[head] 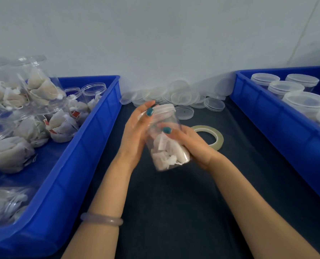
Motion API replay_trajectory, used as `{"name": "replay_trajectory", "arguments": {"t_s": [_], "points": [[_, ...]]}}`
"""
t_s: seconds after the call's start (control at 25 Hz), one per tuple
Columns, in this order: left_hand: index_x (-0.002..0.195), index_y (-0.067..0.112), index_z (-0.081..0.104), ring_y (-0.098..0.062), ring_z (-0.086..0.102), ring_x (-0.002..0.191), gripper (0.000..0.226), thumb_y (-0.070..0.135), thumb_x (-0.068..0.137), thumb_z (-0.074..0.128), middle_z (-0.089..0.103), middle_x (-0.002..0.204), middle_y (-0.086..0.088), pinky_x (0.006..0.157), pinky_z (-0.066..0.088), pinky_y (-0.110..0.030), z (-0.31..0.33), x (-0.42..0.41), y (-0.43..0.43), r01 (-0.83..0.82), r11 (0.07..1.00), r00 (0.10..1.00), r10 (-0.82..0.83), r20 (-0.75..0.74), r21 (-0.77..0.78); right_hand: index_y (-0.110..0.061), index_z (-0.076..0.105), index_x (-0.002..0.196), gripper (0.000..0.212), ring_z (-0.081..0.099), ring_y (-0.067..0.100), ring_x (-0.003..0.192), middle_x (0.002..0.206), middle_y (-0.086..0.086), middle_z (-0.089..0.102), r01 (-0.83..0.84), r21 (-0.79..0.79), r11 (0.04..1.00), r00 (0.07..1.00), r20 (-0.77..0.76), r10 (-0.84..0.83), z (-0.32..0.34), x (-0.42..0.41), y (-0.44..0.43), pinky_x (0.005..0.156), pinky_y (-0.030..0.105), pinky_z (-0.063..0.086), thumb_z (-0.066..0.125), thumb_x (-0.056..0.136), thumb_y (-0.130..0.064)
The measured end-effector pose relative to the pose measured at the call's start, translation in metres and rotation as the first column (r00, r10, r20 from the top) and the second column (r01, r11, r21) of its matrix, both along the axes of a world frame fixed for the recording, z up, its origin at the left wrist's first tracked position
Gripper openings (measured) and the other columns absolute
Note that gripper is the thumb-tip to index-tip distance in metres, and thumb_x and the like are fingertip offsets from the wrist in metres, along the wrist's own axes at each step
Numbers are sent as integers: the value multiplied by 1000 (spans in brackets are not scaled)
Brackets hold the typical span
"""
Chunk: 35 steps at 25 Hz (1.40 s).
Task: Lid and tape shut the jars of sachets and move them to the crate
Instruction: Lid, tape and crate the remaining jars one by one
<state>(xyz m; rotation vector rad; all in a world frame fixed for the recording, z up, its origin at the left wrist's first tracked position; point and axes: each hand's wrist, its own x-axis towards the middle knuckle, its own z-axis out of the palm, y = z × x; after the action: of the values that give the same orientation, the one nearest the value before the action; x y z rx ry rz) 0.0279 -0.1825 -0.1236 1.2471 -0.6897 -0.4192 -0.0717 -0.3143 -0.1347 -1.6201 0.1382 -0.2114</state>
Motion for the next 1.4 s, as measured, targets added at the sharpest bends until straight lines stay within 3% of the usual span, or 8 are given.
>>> {"name": "replay_trajectory", "arguments": {"t_s": [0.12, 0.2, 0.52, 0.72, 0.84, 0.96, 1.2, 1.4], "points": [[131, 23, 59, -24, 66, 114, 93, 71, 55, 82, 69, 123, -2, 100, 51, -45, -1, 1, -2, -52, 990, 998, 45, 54, 128, -36, 48, 123, 77, 64, 8, 88, 93, -22, 65, 294, -606, 739, 948, 88, -306, 1, -1, 4, 78, 34, 51, 63, 55, -69], [127, 30, 61, -15, 67, 111, 71, 60, 66, 82, 70, 119, 5, 103, 50, -47, -3, 4, -5, -100, 968, 993, 81, 89, 229, -42, 39, 126, 81, 58, 7, 84, 87, -28, 57, 299, -753, 586, 941, 133, -310, -3, -1, 7, 73, 32, 46, 59, 55, -76], [121, 27, 69, -7, 67, 109, 54, 49, 72, 73, 72, 115, 11, 99, 52, -32, -6, -3, -4, -95, 974, 989, 68, 135, 204, -45, 57, 97, 50, 65, 1, 84, 87, -22, 69, 173, -532, 829, 984, 57, -169, -10, 1, -4, 77, 27, 49, 75, 53, -60], [112, 33, 66, 1, 66, 103, 51, 55, 68, 80, 70, 113, 12, 79, 52, -17, -3, -3, -9, -192, 963, 964, 148, 220, 191, -34, 50, 125, 72, 65, 7, 107, 113, -12, 67, 30, -373, 927, 999, -7, -35, -13, 3, -10, 98, 34, 51, 82, 63, -49], [106, 38, 63, 8, 61, 104, 56, 65, 61, 81, 67, 111, 18, 79, 48, -12, -5, -3, -9, -305, 931, 919, 233, 317, 200, -33, 41, 142, 88, 49, 11, 129, 133, -14, 54, 27, -656, 754, 997, -39, -70, -12, -3, -24, 102, 19, 40, 82, 67, -55], [107, 36, 62, 10, 53, 108, 54, 59, 62, 79, 62, 114, 19, 84, 38, -1, -10, -3, -10, -455, 877, 776, 307, 551, 152, -22, 29, 152, 101, 20, 17, 148, 157, -3, 28, -58, -839, 541, 950, -212, -227, -16, -20, -55, 118, 32, 21, 79, 72, -56], [109, 23, 68, -6, 52, 118, 46, 41, 70, 86, 59, 124, 5, 93, 32, -2, -13, 2, -36, -480, 873, 686, 309, 659, 91, -24, 54, 114, 30, 43, 20, 118, 125, -1, 52, -81, -947, 310, 863, -223, -454, -24, -30, -78, 95, 34, 37, 62, 94, -44], [125, 16, 63, -23, 47, 129, 48, 38, 85, 75, 54, 135, -9, 106, 38, -25, -21, -10, -48, -577, 816, 501, 331, 800, 24, -17, 53, 90, 37, 56, 23, 82, 89, -2, 62, -12, -992, 124, 904, -64, -423, -29, -25, -63, 77, 34, 30, 34, 103, -45]]}}
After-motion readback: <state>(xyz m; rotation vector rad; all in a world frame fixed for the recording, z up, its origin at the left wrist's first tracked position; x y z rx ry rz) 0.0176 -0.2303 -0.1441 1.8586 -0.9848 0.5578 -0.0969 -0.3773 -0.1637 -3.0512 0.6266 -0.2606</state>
